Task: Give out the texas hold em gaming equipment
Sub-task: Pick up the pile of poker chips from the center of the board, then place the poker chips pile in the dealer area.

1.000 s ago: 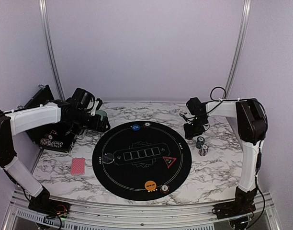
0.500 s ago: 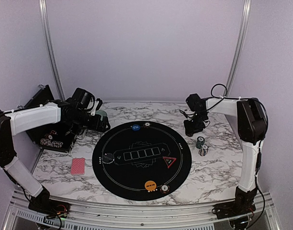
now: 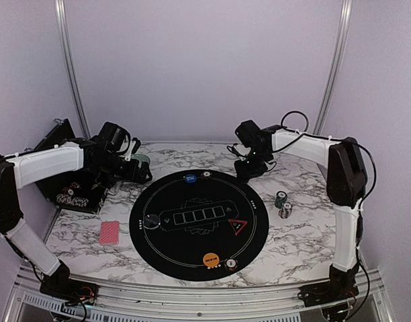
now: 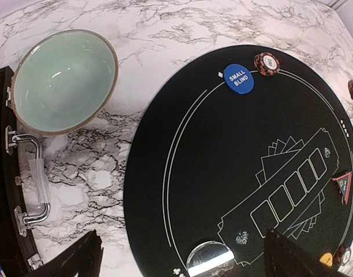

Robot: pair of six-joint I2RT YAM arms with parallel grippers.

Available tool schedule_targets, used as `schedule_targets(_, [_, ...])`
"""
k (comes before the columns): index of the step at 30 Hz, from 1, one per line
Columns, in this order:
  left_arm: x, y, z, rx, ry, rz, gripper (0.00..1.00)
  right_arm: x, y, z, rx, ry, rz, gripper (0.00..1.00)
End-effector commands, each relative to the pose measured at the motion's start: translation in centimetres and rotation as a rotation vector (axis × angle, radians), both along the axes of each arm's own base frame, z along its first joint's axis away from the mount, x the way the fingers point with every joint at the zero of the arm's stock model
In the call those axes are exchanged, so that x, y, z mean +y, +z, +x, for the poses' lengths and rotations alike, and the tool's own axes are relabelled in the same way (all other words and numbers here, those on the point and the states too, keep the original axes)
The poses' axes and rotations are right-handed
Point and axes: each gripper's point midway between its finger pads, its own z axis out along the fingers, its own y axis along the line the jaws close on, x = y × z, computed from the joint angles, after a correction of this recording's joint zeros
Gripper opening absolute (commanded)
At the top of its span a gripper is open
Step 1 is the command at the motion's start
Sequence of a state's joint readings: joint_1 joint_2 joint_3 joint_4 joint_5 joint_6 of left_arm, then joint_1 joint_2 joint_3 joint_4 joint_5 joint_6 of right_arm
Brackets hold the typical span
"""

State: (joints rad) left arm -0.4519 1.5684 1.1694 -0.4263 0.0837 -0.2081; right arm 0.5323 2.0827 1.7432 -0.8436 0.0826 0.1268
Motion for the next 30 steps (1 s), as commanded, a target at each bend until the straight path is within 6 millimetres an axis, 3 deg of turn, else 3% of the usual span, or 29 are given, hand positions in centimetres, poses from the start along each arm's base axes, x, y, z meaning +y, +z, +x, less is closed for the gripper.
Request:
schedule_targets(1, [0.6, 1.6, 0.6, 0.003, 0.035, -0.045, 0.99, 4.3, 0.9, -1.7, 0.003, 0.054, 0.004, 0.29])
schedule_targets(7, [1.9, 2.0, 1.3, 0.012, 0.077, -0.078, 0.99, 10.3, 1.3, -4.8, 0.009, 0.157, 0.017, 0.29])
schedule_targets(17, [4.0, 2.2, 2.2, 0.021, 0.135, -0.111, 0.99, 20.2, 0.3, -11.8, 0.036, 0.347, 0.031, 0.29])
schedule_targets(30, [4.8, 2.1, 2.5, 0.027, 0.157, -0.116, 0.99, 27.6, -1.5, -19.6, 0.081, 0.518, 0.07, 0.29])
